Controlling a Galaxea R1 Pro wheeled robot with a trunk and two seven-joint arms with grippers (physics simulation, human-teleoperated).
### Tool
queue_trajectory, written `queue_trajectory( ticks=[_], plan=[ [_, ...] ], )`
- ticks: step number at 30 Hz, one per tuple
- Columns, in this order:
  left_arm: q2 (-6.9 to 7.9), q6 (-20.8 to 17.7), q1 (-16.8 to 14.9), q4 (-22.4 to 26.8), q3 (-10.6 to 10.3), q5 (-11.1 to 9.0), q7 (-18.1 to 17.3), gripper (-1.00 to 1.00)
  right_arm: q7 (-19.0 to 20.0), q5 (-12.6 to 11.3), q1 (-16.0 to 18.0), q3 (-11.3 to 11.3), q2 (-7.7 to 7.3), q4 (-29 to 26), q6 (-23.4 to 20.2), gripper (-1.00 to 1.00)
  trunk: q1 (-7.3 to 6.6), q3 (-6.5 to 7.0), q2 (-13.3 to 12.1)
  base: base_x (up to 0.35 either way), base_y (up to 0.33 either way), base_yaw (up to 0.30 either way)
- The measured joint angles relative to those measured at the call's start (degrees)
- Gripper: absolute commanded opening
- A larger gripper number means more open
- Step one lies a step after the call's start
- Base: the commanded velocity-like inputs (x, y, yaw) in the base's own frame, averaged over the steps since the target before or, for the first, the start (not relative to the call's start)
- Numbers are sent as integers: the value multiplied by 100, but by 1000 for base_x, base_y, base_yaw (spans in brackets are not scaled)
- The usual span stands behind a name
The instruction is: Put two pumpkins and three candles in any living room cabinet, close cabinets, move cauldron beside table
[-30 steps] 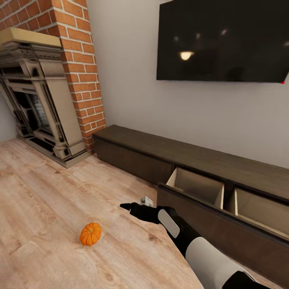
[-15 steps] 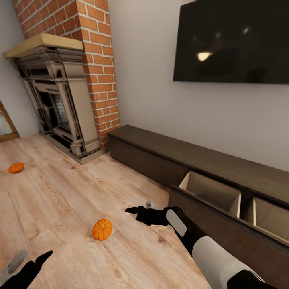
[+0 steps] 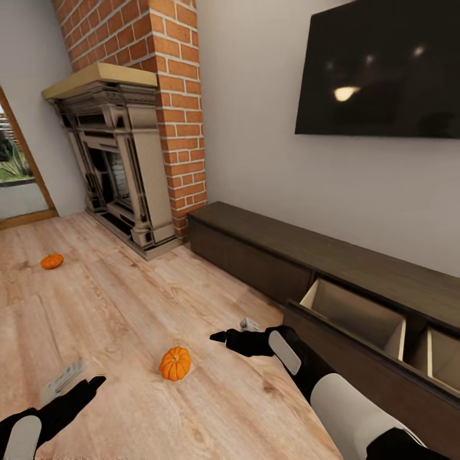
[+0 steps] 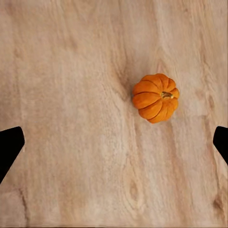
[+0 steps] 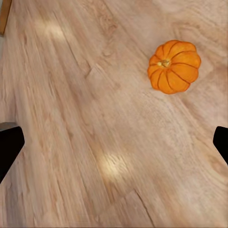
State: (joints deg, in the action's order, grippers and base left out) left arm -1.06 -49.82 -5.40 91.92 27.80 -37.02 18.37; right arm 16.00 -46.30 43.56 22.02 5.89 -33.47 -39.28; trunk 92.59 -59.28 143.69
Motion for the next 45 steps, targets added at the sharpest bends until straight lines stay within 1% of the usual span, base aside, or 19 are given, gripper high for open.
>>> queue_trajectory(
  ticks=[3,5,6,7,12,16,22,26,27,30,31,32,34,36,37,39,40,41,45],
  plan=[
    [-45,37,-9,-4,-305,-9,329,100,-7,11,-5,7,-1,15,88,100,0,18,0,0,0,179],
    [-76,62,-9,-4,-428,-3,420,100,-7,15,-6,11,-3,19,115,100,0,31,0,0,0,181],
    [-147,193,27,-21,-569,-14,496,100,-1,16,-8,14,-6,30,139,100,0,37,0,21,49,184],
    [-166,255,51,-34,-596,-3,512,100,-1,16,-8,23,-3,39,148,100,0,44,0,53,133,192],
    [-191,371,113,-65,-610,-1,530,100,20,18,-14,38,7,136,209,100,-1,65,0,90,229,177],
    [-191,396,133,-78,-589,0,529,100,60,14,-25,48,9,198,567,100,-1,70,0,112,286,43],
    [-185,401,139,-83,-577,1,529,100,85,11,-27,51,8,211,663,100,-1,71,0,120,298,10],
    [-181,402,141,-94,-577,7,529,100,266,21,-38,45,-51,235,693,100,-2,72,0,160,297,1],
    [-181,402,145,-95,-577,6,531,100,323,28,-44,44,-74,269,702,100,-2,72,0,176,296,0],
    [-185,403,172,-97,-579,-3,530,100,639,48,-63,39,-330,547,728,100,-2,71,0,180,295,0],
    [-188,403,186,-97,-583,-8,535,100,944,67,-69,37,-503,673,776,100,-2,71,0,183,294,0],
    [-190,403,191,-98,-585,-10,535,100,1145,51,-71,43,-603,725,832,100,-2,72,0,185,293,0],
    [-194,403,210,-97,-588,-14,528,100,2020,199,-79,26,-894,871,1207,100,-2,72,0,186,293,0],
    [-199,403,225,-95,-596,-16,526,100,2643,379,-85,23,-1009,1093,1450,100,-2,71,0,186,292,0],
    [-208,403,232,-92,-611,-18,521,100,2952,606,-106,29,-1071,1205,1561,100,-2,71,0,187,292,0],
    [-212,407,259,-89,-620,-20,516,100,3241,1049,-179,25,-1118,1265,1618,100,-2,71,0,187,292,0],
    [-213,408,267,-84,-623,-21,513,100,3298,1174,-198,21,-1127,1276,1631,100,-2,72,0,187,291,0],
    [-219,410,291,-63,-630,-26,431,100,3414,1553,-272,20,-1148,1312,1662,100,-2,71,0,187,291,0],
    [-219,413,330,-47,-634,-20,182,100,3432,1776,-319,12,-1149,1433,1666,100,-2,71,0,197,287,0]
  ],
)
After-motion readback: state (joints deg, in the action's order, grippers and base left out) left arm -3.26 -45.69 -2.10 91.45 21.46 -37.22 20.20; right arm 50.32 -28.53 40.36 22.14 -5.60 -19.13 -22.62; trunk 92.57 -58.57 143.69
